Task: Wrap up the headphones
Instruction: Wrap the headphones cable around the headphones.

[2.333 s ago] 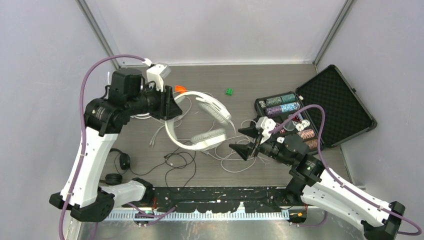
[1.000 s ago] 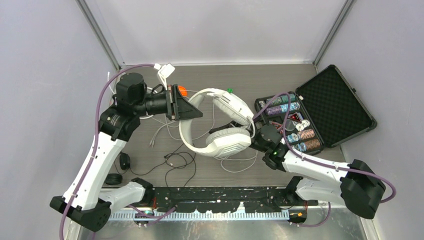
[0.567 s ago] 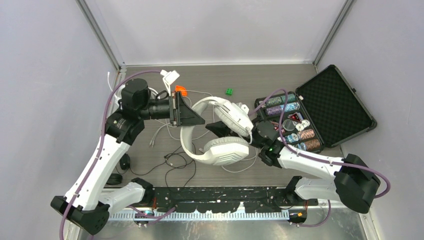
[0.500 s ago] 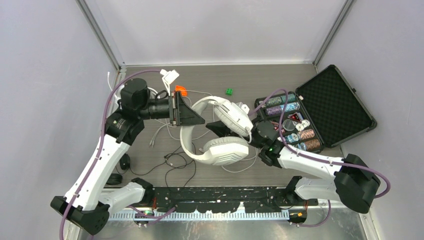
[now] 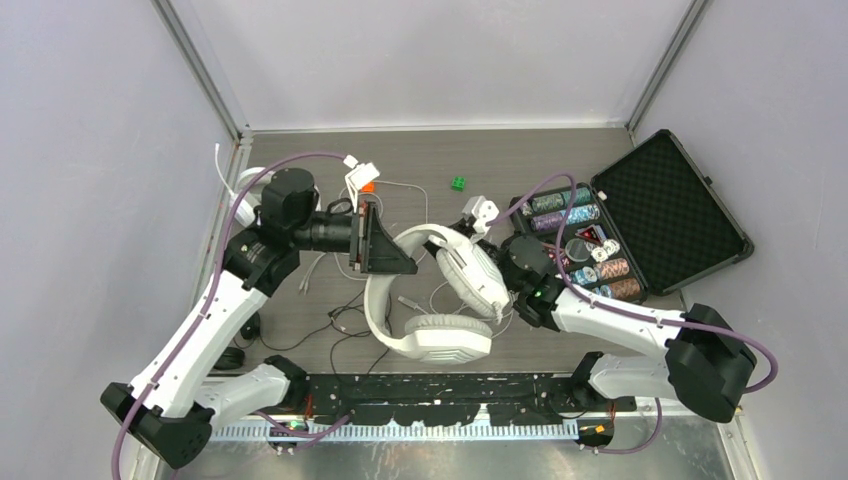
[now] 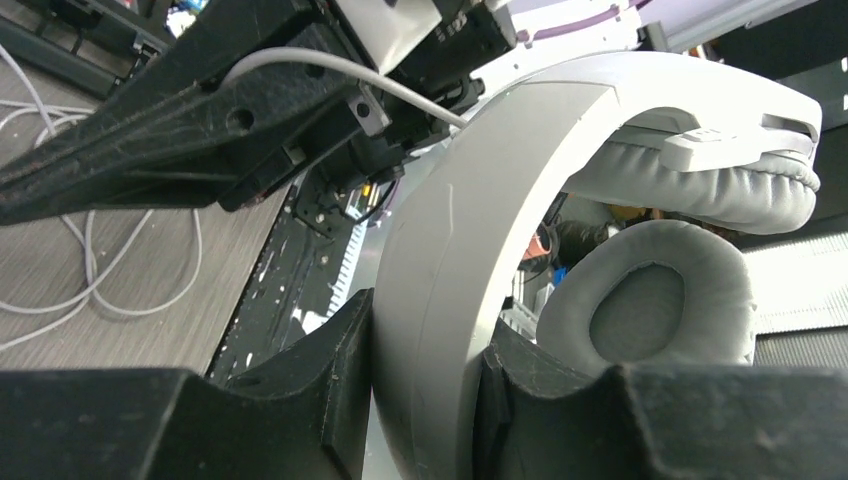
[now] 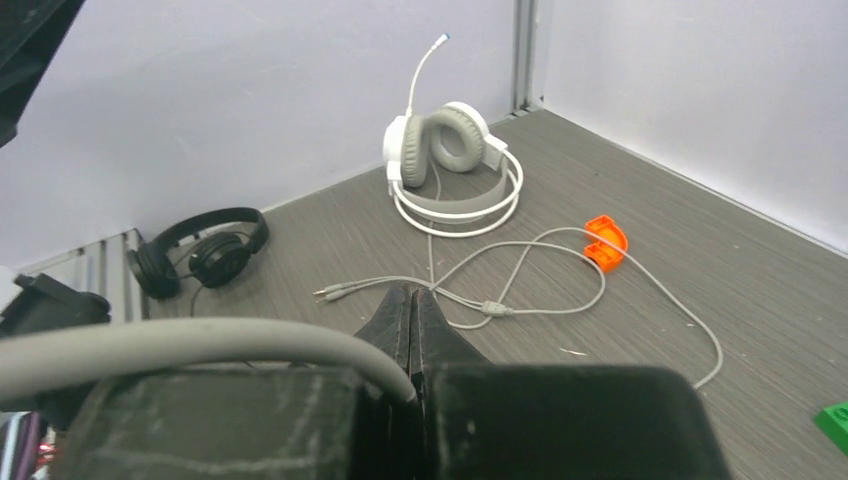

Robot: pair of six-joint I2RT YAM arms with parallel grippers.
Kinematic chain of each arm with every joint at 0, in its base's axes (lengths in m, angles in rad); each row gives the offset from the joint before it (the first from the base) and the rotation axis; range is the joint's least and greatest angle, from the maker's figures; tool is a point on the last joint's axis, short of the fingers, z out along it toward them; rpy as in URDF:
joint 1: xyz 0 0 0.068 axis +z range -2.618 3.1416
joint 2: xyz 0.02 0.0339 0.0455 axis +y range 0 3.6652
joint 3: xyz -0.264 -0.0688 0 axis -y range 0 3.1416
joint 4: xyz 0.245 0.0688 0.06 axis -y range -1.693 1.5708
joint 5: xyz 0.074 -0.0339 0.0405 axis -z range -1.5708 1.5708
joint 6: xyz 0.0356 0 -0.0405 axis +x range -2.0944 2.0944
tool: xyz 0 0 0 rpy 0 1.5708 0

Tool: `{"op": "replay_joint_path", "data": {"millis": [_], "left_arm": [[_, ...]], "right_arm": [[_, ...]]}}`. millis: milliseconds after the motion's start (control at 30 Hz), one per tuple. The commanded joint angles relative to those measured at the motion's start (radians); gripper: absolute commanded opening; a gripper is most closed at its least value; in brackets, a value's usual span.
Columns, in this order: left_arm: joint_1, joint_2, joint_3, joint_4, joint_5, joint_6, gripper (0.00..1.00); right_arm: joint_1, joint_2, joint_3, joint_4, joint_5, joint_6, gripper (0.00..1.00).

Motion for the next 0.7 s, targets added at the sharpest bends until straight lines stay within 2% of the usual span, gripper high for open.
{"op": "replay_joint_path", "data": {"millis": [0, 100, 200, 367, 533, 667], "left_arm": [[-0.009, -0.004, 0.035, -0.125, 0.068, 0.158, 0.0], [-0.011, 0.0, 0.088, -0.32, 0.013, 0.368, 0.0], [-0.022, 0.008, 0.13, -0.466, -0.083, 0.545, 0.0], [-0.041, 0.036, 0.15, -0.606, -0.224, 0.759, 0.0], [-0.059, 0.055, 0.158, -0.646, -0.486, 0.84, 0.0], [-0.062, 0.073, 0.156, -0.661, -0.564, 0.879, 0.0]], "right_arm": [[0.002, -0.032, 0.042, -0.042, 0.073, -0.072, 0.01], [0.001, -0.111, 0.043, -0.171, 0.087, -0.098, 0.01], [0.002, -0.203, 0.063, -0.375, 0.064, -0.125, 0.01], [0.002, -0.325, 0.09, -0.641, 0.101, -0.116, 0.01], [0.001, -0.348, 0.181, -0.895, 0.085, -0.07, 0.01], [0.001, -0.324, 0.271, -1.037, 0.086, -0.03, 0.01]]}}
